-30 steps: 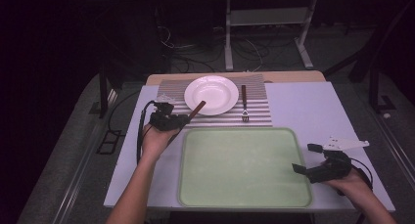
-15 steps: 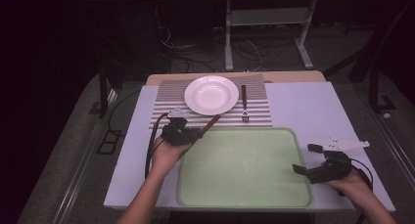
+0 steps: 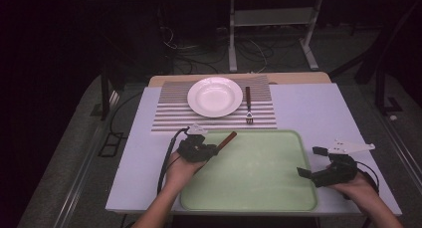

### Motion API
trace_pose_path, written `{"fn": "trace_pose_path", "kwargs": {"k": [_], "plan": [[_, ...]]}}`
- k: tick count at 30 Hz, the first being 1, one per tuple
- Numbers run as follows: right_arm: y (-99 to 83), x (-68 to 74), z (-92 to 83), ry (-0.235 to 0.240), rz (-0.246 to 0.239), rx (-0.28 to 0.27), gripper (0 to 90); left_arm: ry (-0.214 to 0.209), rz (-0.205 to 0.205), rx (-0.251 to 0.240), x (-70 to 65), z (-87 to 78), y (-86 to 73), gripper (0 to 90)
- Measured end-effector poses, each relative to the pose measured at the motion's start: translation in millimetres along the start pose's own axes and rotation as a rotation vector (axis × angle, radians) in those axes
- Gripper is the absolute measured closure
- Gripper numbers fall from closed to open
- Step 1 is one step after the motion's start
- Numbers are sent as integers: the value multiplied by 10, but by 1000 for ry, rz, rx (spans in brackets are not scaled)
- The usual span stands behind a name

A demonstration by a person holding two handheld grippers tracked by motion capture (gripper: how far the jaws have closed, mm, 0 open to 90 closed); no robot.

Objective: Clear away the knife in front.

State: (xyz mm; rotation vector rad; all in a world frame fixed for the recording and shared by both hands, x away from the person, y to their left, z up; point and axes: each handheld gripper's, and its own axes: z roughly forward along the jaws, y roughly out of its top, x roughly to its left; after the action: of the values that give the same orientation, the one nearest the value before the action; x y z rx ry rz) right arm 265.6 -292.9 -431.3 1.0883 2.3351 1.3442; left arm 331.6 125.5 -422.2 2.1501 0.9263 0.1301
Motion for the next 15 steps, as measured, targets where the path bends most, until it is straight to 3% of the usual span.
{"fn": "trace_pose_path", "kwargs": {"k": [6, 11, 15], "plan": [[-2, -3, -2, 1, 0, 1, 0, 12, -16, 40, 38, 88, -70, 770], [-5, -3, -2, 0, -3, 4, 0, 34, 5, 69, 38, 121, -92, 763], [-7, -4, -4, 3, -3, 2, 0, 36, 1, 42, 37, 109, -71, 691]]}}
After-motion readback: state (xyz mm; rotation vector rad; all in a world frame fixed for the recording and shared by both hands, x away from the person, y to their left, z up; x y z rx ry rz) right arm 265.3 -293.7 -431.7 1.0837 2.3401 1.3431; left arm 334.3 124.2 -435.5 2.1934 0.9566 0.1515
